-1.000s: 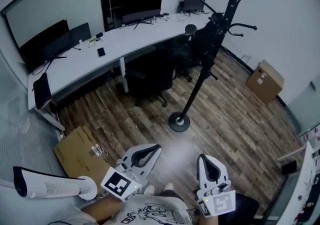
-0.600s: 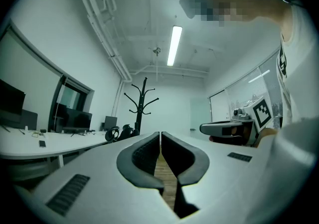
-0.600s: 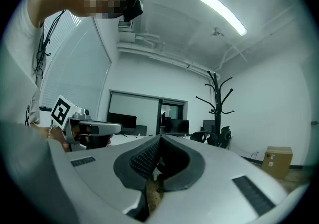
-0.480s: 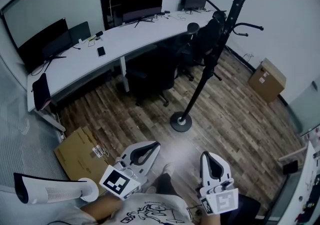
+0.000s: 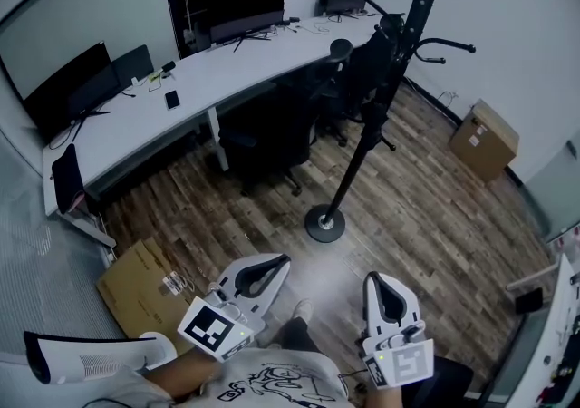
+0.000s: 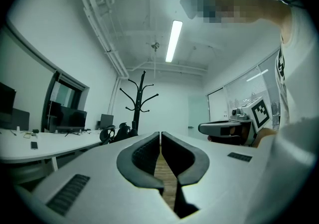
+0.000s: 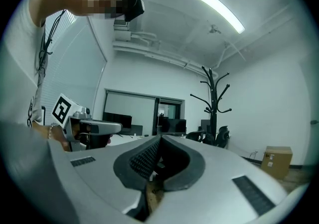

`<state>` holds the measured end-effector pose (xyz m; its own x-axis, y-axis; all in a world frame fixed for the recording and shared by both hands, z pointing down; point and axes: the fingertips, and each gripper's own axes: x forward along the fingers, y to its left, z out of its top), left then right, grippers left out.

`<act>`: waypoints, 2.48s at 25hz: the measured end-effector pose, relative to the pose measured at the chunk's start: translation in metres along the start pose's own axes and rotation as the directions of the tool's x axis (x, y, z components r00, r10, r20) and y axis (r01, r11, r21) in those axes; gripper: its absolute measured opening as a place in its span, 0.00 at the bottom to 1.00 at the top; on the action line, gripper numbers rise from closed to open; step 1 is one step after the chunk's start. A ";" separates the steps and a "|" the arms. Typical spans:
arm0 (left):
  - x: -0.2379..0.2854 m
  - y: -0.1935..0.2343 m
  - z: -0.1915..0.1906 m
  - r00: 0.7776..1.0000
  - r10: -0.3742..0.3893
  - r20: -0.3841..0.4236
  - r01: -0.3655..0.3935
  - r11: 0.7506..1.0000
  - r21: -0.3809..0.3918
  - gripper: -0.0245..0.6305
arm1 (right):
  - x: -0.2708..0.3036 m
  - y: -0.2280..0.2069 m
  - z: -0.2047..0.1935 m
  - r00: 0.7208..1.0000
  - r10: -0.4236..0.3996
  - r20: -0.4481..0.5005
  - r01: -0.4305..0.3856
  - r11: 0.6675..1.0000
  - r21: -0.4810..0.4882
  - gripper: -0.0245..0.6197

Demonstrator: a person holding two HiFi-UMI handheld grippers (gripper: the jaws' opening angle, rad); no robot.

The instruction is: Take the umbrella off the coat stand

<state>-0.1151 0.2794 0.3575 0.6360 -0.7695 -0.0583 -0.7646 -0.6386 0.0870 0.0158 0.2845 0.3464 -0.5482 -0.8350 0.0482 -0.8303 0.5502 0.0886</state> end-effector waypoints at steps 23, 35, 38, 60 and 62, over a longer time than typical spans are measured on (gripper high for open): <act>0.198 0.056 -0.004 1.000 0.005 -0.018 -0.005 1.000 -0.012 0.08 | 0.105 -0.174 -0.008 1.000 0.000 -0.023 0.000 1.000 -0.009 0.05; 0.285 0.063 -0.013 0.999 0.016 -0.037 -0.017 1.000 -0.003 0.08 | 0.138 -0.255 -0.028 1.000 0.004 -0.026 -0.004 1.000 0.024 0.05; 0.297 0.073 -0.016 0.997 0.033 -0.070 -0.034 0.999 -0.011 0.08 | 0.150 -0.265 -0.030 0.999 0.010 -0.034 -0.009 0.999 0.031 0.05; 0.372 0.196 -0.002 0.999 -0.026 -0.042 0.025 1.000 -0.015 0.08 | 0.276 -0.302 -0.027 0.994 -0.098 -0.048 0.098 0.995 0.008 0.05; 0.380 0.211 0.002 0.998 -0.043 -0.036 0.042 0.999 -0.018 0.08 | 0.290 -0.304 -0.024 0.992 -0.118 -0.052 0.119 0.993 0.006 0.05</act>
<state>-0.0346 -0.1481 0.3516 0.6715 -0.7405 -0.0262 -0.7351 -0.6702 0.1019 0.1115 -0.1249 0.3577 -0.4402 -0.8935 0.0886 -0.8901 0.4473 0.0881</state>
